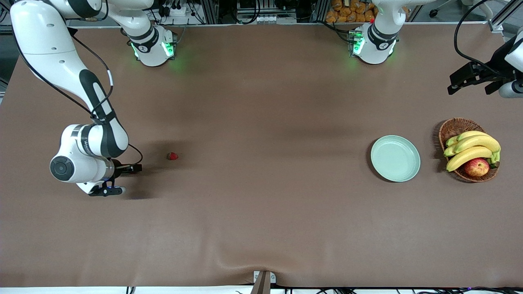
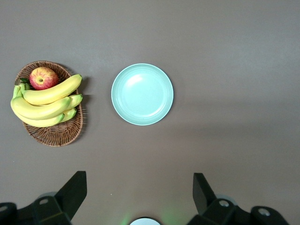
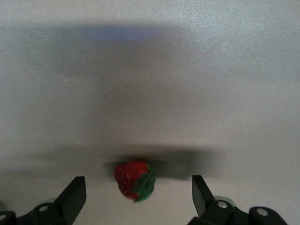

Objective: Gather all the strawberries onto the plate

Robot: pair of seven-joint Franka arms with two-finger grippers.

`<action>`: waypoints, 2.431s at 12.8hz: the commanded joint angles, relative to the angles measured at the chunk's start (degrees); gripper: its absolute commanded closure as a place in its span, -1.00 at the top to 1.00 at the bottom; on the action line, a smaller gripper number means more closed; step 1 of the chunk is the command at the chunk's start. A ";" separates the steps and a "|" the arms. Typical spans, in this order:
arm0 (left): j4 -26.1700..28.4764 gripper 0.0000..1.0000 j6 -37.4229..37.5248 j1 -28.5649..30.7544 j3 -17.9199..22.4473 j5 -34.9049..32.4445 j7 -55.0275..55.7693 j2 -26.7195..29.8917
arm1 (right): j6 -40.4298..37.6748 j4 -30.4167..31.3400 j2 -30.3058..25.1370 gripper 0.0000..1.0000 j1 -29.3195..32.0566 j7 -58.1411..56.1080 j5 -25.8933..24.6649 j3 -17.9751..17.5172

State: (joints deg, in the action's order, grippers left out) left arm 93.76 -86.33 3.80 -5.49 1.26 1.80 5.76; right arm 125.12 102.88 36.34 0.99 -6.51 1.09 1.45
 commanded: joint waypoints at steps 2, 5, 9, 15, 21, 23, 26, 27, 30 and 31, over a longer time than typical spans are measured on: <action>1.17 1.00 -0.50 0.16 -0.22 -0.65 -1.00 1.53 | 1.00 -0.75 0.39 1.00 0.24 -1.05 -0.12 -0.48; 1.17 1.00 -0.50 0.16 -0.22 -0.65 -1.00 1.44 | 0.83 -0.66 0.92 0.70 0.15 -1.05 -0.12 -0.48; 1.17 1.00 -0.59 0.07 -0.22 -0.65 -1.00 1.27 | 0.13 -0.57 1.01 -0.06 -0.29 -0.97 -0.12 -0.48; 0.90 1.00 -0.77 0.07 -0.22 -0.56 -1.00 1.00 | -0.05 -6.17 -1.18 -1.00 -4.05 -0.88 -0.12 -0.57; 0.29 1.00 -0.85 -0.19 -0.31 -0.47 -1.00 1.09 | -0.84 -12.26 -1.81 -1.00 -20.12 18.77 9.06 -0.48; -0.59 1.00 -0.94 -0.54 -1.53 -0.38 -0.57 0.57 | -0.32 -12.26 0.21 -1.00 -27.94 20.48 16.45 -0.48; -1.64 1.00 -1.47 -0.63 -3.12 -0.47 -0.04 -1.19 | 2.49 -12.26 2.93 -0.98 -35.60 19.69 25.00 -0.48; -1.91 1.00 -1.47 -0.81 -3.12 -0.65 -0.04 -1.72 | 2.67 -12.35 4.34 -0.98 -38.32 19.69 26.06 -0.48; -2.26 1.00 -4.27 -0.90 -4.87 -0.91 -0.13 -4.00 | 2.67 -13.58 7.16 -0.90 -43.16 19.78 27.91 -0.48; -2.44 1.00 -4.63 -0.90 -5.84 -0.91 0.13 -5.05 | 2.76 -13.93 8.12 -0.77 -44.40 19.78 28.26 -0.48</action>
State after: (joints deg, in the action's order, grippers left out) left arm 93.09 -90.27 3.00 -9.82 1.26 1.78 2.98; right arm 128.07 90.88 42.55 -41.33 13.36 27.45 0.21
